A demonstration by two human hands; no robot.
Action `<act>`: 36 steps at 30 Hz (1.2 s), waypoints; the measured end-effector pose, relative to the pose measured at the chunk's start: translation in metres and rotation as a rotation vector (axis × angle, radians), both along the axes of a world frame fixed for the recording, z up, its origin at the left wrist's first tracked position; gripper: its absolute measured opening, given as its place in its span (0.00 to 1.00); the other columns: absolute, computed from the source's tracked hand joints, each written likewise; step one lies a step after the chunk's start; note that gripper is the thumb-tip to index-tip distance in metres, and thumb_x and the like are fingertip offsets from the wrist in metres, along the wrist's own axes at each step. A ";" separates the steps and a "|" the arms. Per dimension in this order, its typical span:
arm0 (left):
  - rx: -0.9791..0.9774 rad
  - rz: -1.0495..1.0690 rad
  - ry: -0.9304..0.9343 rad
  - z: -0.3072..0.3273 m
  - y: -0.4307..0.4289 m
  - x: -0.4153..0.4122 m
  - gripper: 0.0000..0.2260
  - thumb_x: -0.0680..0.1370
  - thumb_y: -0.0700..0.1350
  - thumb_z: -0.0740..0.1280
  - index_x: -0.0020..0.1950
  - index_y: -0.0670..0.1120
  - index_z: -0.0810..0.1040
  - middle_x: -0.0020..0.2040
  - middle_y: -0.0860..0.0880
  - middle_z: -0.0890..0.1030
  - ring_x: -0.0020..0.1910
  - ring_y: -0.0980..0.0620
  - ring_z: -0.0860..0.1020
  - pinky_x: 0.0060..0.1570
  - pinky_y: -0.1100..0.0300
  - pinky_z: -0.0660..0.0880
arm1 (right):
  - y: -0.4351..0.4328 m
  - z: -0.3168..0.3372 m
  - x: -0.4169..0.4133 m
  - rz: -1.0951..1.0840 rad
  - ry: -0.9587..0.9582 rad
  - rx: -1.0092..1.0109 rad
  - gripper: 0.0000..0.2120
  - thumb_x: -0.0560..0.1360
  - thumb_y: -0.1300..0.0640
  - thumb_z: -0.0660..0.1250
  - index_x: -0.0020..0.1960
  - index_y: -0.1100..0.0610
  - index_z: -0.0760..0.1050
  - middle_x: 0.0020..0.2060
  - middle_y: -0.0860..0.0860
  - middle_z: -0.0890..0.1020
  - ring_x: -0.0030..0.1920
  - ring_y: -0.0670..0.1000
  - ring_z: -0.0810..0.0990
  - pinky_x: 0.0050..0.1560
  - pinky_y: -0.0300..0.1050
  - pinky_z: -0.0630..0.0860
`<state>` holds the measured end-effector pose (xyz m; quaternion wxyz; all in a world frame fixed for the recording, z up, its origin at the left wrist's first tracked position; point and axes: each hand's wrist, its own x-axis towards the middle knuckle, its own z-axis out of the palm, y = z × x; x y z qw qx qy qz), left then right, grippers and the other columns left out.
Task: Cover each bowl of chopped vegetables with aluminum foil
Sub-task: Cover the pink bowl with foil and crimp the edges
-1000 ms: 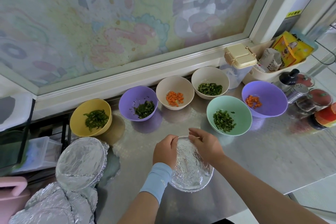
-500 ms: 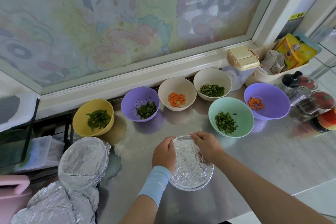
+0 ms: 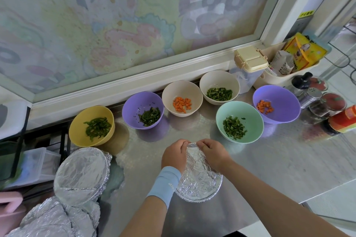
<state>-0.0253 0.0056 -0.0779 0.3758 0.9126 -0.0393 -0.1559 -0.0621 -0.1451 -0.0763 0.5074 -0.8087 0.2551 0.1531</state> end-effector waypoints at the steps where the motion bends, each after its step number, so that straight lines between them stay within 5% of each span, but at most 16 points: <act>1: -0.002 0.027 -0.003 -0.001 0.000 -0.001 0.12 0.83 0.47 0.58 0.52 0.51 0.81 0.46 0.53 0.83 0.45 0.52 0.79 0.48 0.56 0.75 | -0.002 0.000 -0.002 -0.030 0.008 0.008 0.08 0.79 0.46 0.64 0.47 0.47 0.81 0.38 0.46 0.83 0.41 0.46 0.79 0.47 0.45 0.76; 5: -0.073 0.195 -0.006 -0.006 0.001 -0.011 0.12 0.83 0.45 0.58 0.54 0.49 0.82 0.49 0.53 0.83 0.47 0.52 0.78 0.49 0.61 0.72 | -0.007 0.002 -0.014 -0.148 0.015 -0.038 0.08 0.77 0.42 0.67 0.52 0.44 0.79 0.42 0.41 0.82 0.43 0.42 0.79 0.42 0.38 0.72; 12: -0.103 0.278 0.028 -0.004 -0.003 -0.015 0.12 0.83 0.45 0.58 0.52 0.49 0.81 0.44 0.56 0.81 0.45 0.53 0.78 0.46 0.62 0.69 | -0.008 0.000 -0.010 -0.206 0.163 0.108 0.16 0.76 0.39 0.66 0.54 0.50 0.81 0.21 0.50 0.70 0.20 0.50 0.70 0.26 0.39 0.72; 14: -0.114 0.293 0.046 -0.002 -0.004 -0.016 0.12 0.82 0.44 0.57 0.51 0.49 0.81 0.44 0.55 0.81 0.46 0.53 0.78 0.46 0.62 0.69 | -0.011 0.002 -0.009 -0.183 0.168 0.145 0.18 0.77 0.39 0.65 0.57 0.51 0.81 0.28 0.53 0.77 0.26 0.52 0.76 0.32 0.40 0.75; 17: -0.098 0.256 0.119 0.002 -0.001 -0.010 0.13 0.81 0.44 0.57 0.52 0.50 0.82 0.48 0.54 0.83 0.49 0.52 0.78 0.50 0.60 0.72 | -0.012 0.005 -0.008 -0.142 0.148 0.147 0.17 0.78 0.42 0.65 0.62 0.48 0.80 0.51 0.52 0.85 0.53 0.57 0.83 0.51 0.44 0.78; 20: -0.126 0.151 0.145 0.007 0.004 0.002 0.15 0.79 0.42 0.59 0.56 0.55 0.82 0.53 0.60 0.82 0.54 0.58 0.78 0.58 0.61 0.73 | -0.013 0.010 -0.010 -0.061 0.038 0.012 0.16 0.80 0.47 0.64 0.66 0.45 0.76 0.59 0.44 0.81 0.56 0.47 0.79 0.56 0.39 0.71; 25: -0.165 -0.125 0.092 0.006 -0.004 0.012 0.10 0.81 0.46 0.63 0.56 0.53 0.84 0.51 0.58 0.84 0.51 0.61 0.79 0.54 0.70 0.72 | -0.003 0.006 -0.009 0.030 -0.066 -0.089 0.13 0.81 0.51 0.61 0.62 0.44 0.79 0.55 0.43 0.83 0.56 0.46 0.78 0.55 0.39 0.72; 32: 0.004 -0.157 -0.047 -0.006 -0.005 0.010 0.11 0.82 0.48 0.61 0.52 0.48 0.82 0.45 0.50 0.84 0.45 0.49 0.80 0.46 0.58 0.74 | 0.000 0.001 -0.008 -0.032 -0.030 -0.110 0.12 0.81 0.50 0.61 0.49 0.52 0.82 0.38 0.51 0.83 0.40 0.52 0.79 0.44 0.47 0.76; 36: 0.024 -0.171 -0.072 -0.009 -0.001 0.008 0.11 0.83 0.48 0.60 0.54 0.48 0.82 0.49 0.51 0.84 0.48 0.49 0.80 0.47 0.59 0.73 | 0.001 0.003 -0.009 0.113 -0.084 -0.223 0.13 0.82 0.51 0.58 0.59 0.50 0.80 0.51 0.47 0.84 0.53 0.51 0.80 0.55 0.45 0.75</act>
